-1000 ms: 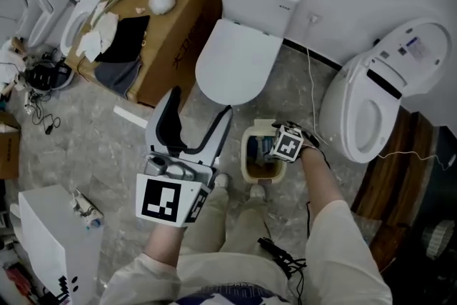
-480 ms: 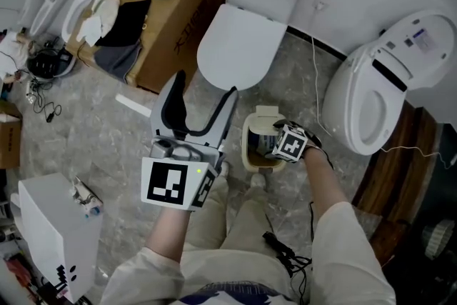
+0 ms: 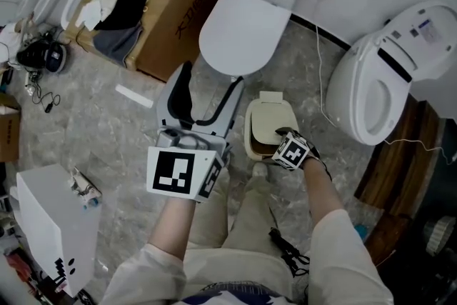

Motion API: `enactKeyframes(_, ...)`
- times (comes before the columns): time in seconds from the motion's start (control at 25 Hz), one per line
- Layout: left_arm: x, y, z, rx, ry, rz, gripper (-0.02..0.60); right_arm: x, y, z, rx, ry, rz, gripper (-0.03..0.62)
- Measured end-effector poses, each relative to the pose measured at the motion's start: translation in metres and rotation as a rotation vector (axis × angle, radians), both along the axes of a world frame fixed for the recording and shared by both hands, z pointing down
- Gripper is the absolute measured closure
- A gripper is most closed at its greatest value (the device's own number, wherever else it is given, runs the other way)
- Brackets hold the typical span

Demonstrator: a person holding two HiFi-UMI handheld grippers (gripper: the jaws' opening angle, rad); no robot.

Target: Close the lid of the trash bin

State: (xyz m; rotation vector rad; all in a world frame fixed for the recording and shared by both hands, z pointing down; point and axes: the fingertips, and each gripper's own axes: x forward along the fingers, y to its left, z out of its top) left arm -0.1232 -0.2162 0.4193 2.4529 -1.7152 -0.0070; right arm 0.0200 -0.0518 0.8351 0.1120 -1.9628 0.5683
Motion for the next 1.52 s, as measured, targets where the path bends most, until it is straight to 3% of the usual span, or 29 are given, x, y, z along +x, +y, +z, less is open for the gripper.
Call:
enactKeyframes(0.4, -0.009, 0.021, 0.016, -0.006, 0.000, -0.017, 0.236, 0.001, 0.018, 0.022, -0.023, 0.024, 0.063, 0.122)
enactKeyframes(1.08, -0.016, 0.027, 0.059, -0.025, -0.009, -0.039, 0.236, -0.003, 0.053, 0.075, -0.073, 0.036, 0.036, 0.128)
enactKeyframes(1.52, 0.002, 0.039, 0.088, -0.038, -0.020, -0.023, 0.236, 0.001, 0.067, 0.111, -0.068, 0.043, 0.044, 0.131)
